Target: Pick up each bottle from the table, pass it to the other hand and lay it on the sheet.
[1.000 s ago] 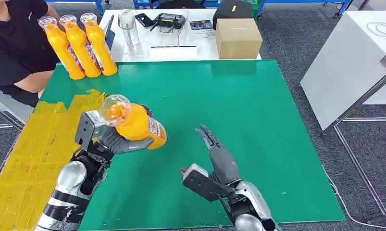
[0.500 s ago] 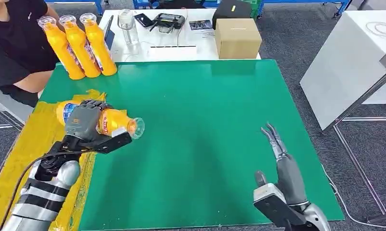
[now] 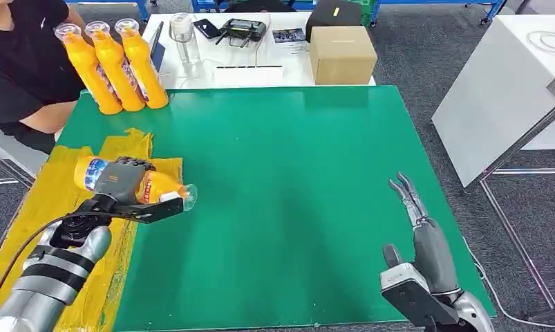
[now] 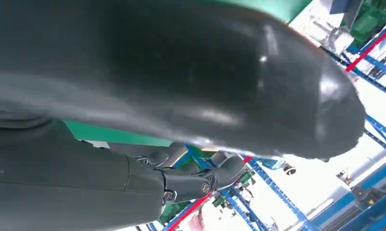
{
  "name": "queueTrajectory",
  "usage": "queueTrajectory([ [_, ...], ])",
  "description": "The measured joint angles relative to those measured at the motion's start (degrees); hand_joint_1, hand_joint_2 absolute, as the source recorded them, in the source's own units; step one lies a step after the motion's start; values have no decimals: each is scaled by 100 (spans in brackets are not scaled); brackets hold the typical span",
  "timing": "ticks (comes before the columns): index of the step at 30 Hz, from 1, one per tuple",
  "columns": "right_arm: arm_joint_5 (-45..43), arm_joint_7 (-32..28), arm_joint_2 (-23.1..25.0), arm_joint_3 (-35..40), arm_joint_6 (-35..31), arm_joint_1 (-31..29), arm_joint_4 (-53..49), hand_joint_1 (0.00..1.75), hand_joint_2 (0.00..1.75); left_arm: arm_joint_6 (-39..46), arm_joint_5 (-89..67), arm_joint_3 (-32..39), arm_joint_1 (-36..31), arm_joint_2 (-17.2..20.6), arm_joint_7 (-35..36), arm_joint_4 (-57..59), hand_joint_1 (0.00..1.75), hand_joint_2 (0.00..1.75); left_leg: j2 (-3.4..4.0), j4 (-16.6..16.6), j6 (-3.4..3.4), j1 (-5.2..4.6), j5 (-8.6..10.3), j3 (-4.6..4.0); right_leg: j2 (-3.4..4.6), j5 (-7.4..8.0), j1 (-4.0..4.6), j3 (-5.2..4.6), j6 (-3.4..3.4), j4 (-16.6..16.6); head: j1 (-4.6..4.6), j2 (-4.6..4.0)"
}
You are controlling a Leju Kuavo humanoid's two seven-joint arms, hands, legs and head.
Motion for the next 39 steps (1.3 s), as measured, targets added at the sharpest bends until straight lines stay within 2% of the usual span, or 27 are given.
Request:
queueTrajectory([
  [15, -137, -57, -4, 26, 212, -511, 175, 0, 0, -627, 371, -454, -513, 312, -236, 1228, 175, 175, -1, 0, 0, 0, 1, -1, 0, 0, 0, 2, 0, 2, 0, 0],
  [16, -144, -59, -4, 31, 219, -528, 190, 0, 0, -651, 393, -465, -522, 323, -253, 1259, 0, 175, -1, 0, 0, 0, 1, -1, 0, 0, 0, 1, 0, 2, 0, 0],
  [31, -221, -90, -4, 90, 317, -988, 367, 0, 0, -1101, 728, -649, -819, 581, -328, 1388, 0, 175, -2, 0, 0, 1, 3, -1, -1, 1, 1, 3, 0, 3, 0, 0],
  [32, -221, -96, -2, 96, 317, -1009, 372, 0, 0, -1108, 730, -660, -830, 596, -328, 1388, 0, 0, -2, 0, 0, 1, 2, -1, -1, 1, 1, 3, 0, 3, 0, 0],
  [39, -212, -129, -2, 107, 312, -1144, 376, 0, 0, -1226, 1067, -712, -858, 780, -387, 1204, 0, 0, -4, 0, 0, 1, 2, -1, -2, 0, 1, 3, 0, 3, -2, 0],
])
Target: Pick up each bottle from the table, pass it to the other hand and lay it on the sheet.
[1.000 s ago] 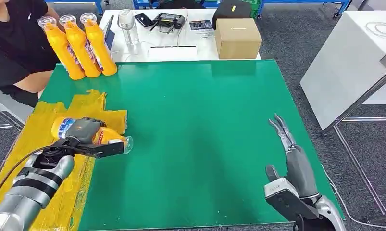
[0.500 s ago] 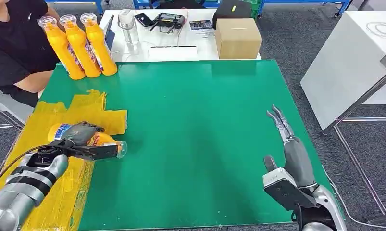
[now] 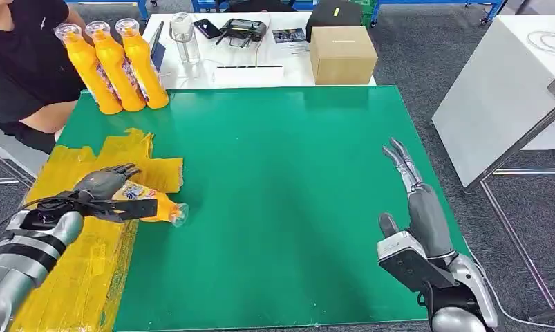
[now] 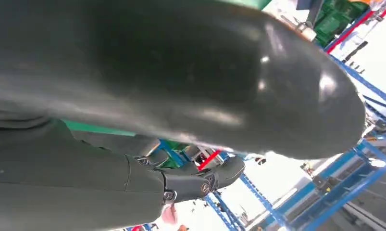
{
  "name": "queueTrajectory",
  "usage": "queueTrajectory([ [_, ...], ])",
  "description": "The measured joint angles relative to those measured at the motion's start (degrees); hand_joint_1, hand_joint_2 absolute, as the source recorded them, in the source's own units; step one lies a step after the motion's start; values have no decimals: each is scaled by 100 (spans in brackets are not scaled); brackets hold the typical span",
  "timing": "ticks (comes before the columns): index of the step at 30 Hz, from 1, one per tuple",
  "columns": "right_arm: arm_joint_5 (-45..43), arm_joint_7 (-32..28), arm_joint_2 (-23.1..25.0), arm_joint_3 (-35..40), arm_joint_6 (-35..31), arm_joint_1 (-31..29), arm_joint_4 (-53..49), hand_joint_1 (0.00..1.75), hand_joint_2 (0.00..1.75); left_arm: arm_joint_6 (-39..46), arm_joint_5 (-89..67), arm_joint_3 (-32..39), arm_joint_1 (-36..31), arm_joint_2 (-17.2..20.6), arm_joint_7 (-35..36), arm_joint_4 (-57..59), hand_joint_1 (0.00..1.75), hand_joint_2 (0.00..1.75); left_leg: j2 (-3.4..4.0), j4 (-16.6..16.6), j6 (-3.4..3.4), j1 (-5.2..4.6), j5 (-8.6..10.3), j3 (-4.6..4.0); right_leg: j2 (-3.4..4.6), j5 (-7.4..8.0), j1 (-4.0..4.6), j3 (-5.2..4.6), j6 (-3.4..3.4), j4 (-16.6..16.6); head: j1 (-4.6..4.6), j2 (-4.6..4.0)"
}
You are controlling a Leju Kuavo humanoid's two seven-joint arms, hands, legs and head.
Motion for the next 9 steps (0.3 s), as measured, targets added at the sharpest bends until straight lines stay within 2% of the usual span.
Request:
queueTrajectory([
  [4, -9, -28, -2, -9, -13, -16, 0, 0, 0, 15, 279, 7, 17, 120, -76, -302, 0, 0, 2, 0, 0, 0, 0, 0, 1, 0, 0, 1, 0, 0, 2, 0],
  [9, 83, -94, 13, -87, -105, 154, -72, 0, 0, 789, 618, 442, 467, 43, -22, -1165, 0, 0, 1, 1, 0, -2, -1, 0, 1, -1, -2, -2, 0, -1, 2, 0],
])
